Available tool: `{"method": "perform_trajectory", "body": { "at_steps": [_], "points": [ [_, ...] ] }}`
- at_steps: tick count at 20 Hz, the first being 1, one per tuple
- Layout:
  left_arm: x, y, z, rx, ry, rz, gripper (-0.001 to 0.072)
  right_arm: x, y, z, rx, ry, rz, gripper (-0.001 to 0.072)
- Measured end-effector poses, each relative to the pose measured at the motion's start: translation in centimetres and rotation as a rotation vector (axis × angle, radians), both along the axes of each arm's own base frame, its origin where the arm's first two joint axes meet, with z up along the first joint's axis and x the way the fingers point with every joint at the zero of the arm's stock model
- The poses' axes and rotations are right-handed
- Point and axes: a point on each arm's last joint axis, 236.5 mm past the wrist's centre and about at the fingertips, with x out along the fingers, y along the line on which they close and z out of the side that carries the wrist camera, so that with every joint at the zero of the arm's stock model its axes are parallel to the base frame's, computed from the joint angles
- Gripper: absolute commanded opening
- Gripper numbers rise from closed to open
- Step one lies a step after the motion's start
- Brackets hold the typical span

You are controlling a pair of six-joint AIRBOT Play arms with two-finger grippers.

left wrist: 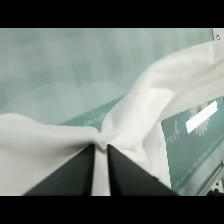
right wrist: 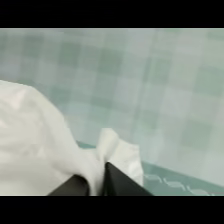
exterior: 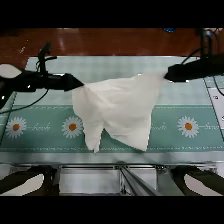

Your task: Fold the shirts.

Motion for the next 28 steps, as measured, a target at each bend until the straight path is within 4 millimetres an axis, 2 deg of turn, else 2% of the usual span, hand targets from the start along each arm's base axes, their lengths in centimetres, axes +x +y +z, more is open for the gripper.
{"method": "perform_trajectory", "body": {
  "at_steps": [1,3,5,6,8,10,12,13,17,20,23,25,28],
  "points": [
    [1.4,-0.3,-0.3,-0.005,0.013,-0.003,0.0506,1.4,0.5,-0.9,0.033,0.016,-0.017,0.0415],
    [2.3,-0.8,-1.1,0.006,0.059,-0.064,0.0504,3.6,1.2,-2.3,0.099,0.056,-0.046,0.0411],
    [1.8,0.6,-3.1,0.087,0.161,-0.1,0.0503,4.6,0.3,-3.2,0.128,0.101,-0.079,0.041],
    [1.2,2.1,-4.4,0.145,0.232,-0.097,0.0503,4.6,-0.8,-3.4,0.132,0.124,-0.099,0.041],
    [-1.6,6.0,-6.8,0.266,0.402,-0.092,0.0503,3.3,-3.9,-4.2,0.1,0.193,-0.136,0.0409],
    [-4.5,9.1,-8.0,0.328,0.518,-0.065,0.0503,0.6,-7.7,-5.4,0.034,0.264,-0.191,0.041],
    [-7.7,10.4,-8.6,0.324,0.586,-0.028,0.0503,-2.9,-9.8,-7.2,0.014,0.326,-0.252,0.041],
    [-9.6,10.4,-9.1,0.306,0.611,-0.016,0.0503,-4.7,-10.0,-8.1,0.028,0.342,-0.275,0.041],
    [-17.2,7.2,-11.1,0.156,0.666,-0.024,0.0504,-10.7,-7.2,-11.5,0.163,0.343,-0.302,0.041],
    [-20.8,4.4,-12.8,0.036,0.697,-0.007,0.0504,-13.5,-4.8,-12.9,0.262,0.333,-0.309,0.0409],
    [-22.4,2.6,-14.6,-0.024,0.714,0.039,0.0504,-14.6,-3.7,-13.2,0.309,0.318,-0.31,0.0409],
    [-22.3,1.3,-15.2,-0.054,0.696,0.069,0.0504,-14.8,-3.4,-13.2,0.324,0.313,-0.311,0.0409],
    [-20.6,-0.4,-15.6,-0.09,0.631,0.143,0.0491,-15.0,-3.1,-13.3,0.337,0.309,-0.311,0.0409]
  ]
}}
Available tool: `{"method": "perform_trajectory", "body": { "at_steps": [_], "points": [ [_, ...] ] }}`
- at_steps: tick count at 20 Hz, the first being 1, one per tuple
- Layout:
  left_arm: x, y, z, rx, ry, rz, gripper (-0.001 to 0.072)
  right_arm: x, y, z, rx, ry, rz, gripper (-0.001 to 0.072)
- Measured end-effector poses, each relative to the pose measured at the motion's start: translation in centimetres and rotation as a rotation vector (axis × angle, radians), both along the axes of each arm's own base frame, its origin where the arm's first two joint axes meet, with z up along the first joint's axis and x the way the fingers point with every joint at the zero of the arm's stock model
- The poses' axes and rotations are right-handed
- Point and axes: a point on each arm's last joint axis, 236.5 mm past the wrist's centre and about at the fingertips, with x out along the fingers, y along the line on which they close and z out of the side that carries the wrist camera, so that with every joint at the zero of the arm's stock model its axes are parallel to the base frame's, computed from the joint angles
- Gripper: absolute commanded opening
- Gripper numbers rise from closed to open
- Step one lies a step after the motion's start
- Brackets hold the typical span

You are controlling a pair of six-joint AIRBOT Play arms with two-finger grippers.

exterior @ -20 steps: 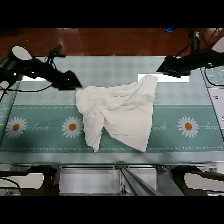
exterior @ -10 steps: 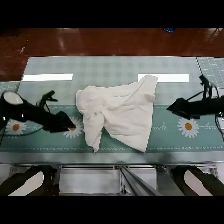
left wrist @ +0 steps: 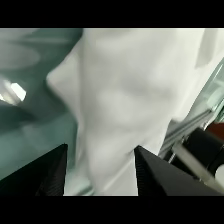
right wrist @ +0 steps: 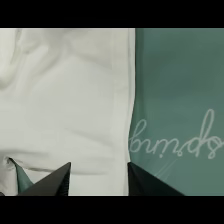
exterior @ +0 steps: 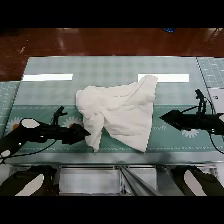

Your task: Fold the shirts.

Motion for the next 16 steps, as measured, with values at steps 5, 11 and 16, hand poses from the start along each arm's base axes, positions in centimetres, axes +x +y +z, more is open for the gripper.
{"method": "perform_trajectory", "body": {
  "at_steps": [5,11,16],
  "points": [
    [2.4,-1.5,1.1,-0.016,-0.118,0.024,0.0016,-0.7,-0.5,-0.7,-0.032,0.023,0.014,0.0409],
    [6.4,-1.2,6.1,-0.09,-0.28,-0.01,0.0016,-6.3,-1.4,-3.9,-0.117,0.236,0.098,0.0409],
    [8.2,-0.8,8.3,-0.101,-0.357,-0.015,0.0017,-8.8,2.5,-4.9,-0.039,0.278,0.202,0.0409]
  ]
}}
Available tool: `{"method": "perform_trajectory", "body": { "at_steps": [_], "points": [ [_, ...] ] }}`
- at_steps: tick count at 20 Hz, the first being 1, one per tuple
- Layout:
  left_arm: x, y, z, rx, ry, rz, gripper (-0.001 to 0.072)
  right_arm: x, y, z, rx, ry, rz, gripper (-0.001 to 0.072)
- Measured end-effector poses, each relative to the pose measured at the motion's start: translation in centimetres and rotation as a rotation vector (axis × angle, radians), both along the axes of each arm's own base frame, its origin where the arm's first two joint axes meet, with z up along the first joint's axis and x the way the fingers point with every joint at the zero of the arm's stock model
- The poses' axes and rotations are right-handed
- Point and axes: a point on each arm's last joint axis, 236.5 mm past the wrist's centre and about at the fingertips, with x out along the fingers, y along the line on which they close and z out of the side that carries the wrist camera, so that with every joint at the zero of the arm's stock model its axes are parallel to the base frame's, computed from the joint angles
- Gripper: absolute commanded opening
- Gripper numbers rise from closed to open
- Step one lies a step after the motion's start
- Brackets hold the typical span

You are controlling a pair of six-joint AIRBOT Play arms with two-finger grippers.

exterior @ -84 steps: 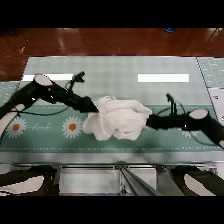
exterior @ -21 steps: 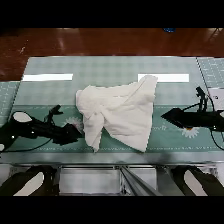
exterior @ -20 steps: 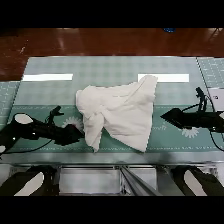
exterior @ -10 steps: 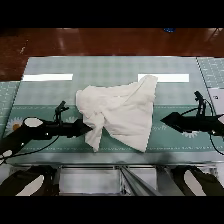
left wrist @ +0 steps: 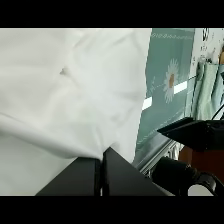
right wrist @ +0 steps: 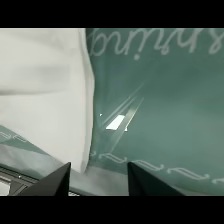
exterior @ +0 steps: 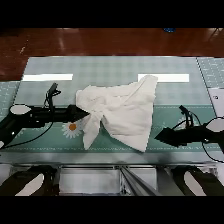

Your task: Fold the shirts.

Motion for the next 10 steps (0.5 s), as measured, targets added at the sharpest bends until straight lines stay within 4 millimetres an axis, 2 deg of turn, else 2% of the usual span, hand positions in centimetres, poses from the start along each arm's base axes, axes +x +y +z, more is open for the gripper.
{"method": "perform_trajectory", "body": {
  "at_steps": [5,10],
  "points": [
    [0.4,0.2,0.5,0.006,-0.039,-0.013,0.0017,-2.0,2.2,-1.8,0.0,0.086,0.085,0.0409],
    [0.3,0.1,0.7,0.003,-0.045,-0.026,0.0016,-1.9,4.8,-3.3,0.035,0.126,0.087,0.0409]
  ]
}}
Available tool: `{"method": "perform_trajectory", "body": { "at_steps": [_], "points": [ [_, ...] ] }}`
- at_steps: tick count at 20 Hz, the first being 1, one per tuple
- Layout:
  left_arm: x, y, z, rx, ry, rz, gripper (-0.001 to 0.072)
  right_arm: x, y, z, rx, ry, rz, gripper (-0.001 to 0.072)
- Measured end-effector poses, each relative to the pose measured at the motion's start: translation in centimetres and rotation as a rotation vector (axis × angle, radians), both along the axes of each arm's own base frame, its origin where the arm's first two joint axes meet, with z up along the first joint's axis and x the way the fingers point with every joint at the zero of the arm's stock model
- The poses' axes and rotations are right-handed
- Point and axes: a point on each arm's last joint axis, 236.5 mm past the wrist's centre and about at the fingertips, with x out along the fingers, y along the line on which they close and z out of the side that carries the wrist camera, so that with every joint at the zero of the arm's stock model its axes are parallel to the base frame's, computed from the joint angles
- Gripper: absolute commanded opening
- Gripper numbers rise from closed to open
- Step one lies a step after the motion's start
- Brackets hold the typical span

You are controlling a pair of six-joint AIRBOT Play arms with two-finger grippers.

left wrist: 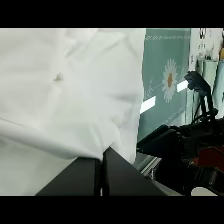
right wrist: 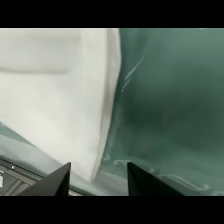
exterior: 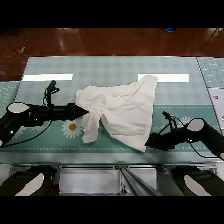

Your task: Fold the shirts.

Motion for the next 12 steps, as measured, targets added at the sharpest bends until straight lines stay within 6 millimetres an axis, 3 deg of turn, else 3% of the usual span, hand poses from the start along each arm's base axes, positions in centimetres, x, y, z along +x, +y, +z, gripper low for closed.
{"method": "perform_trajectory", "body": {
  "at_steps": [2,3,5,6,9,12],
  "points": [
    [-0.1,-0.1,0.1,-0.003,0.0,-0.007,0.0017,0.2,1.2,-0.5,0.025,0.019,-0.016,0.0408],
    [-0.2,-0.1,0.0,-0.003,0.001,-0.007,0.0017,0.2,1.5,-0.8,0.028,0.028,-0.018,0.0352],
    [-0.2,-0.1,0.1,-0.003,0.001,-0.009,0.0017,1.1,1.8,-1.4,0.02,0.012,-0.022,0.0034],
    [-0.2,-0.1,0.1,-0.003,0.001,-0.009,0.0017,1.7,2.0,-1.4,0.022,-0.009,-0.014,0.002],
    [-0.1,0.0,0.2,-0.004,-0.002,-0.009,0.0016,6.1,2.7,0.2,0.034,-0.157,0.013,0.002],
    [1.9,0.9,2.4,-0.008,-0.062,0.019,0.0016,11.3,4.1,6.0,0.085,-0.319,0.078,0.002]
  ]
}}
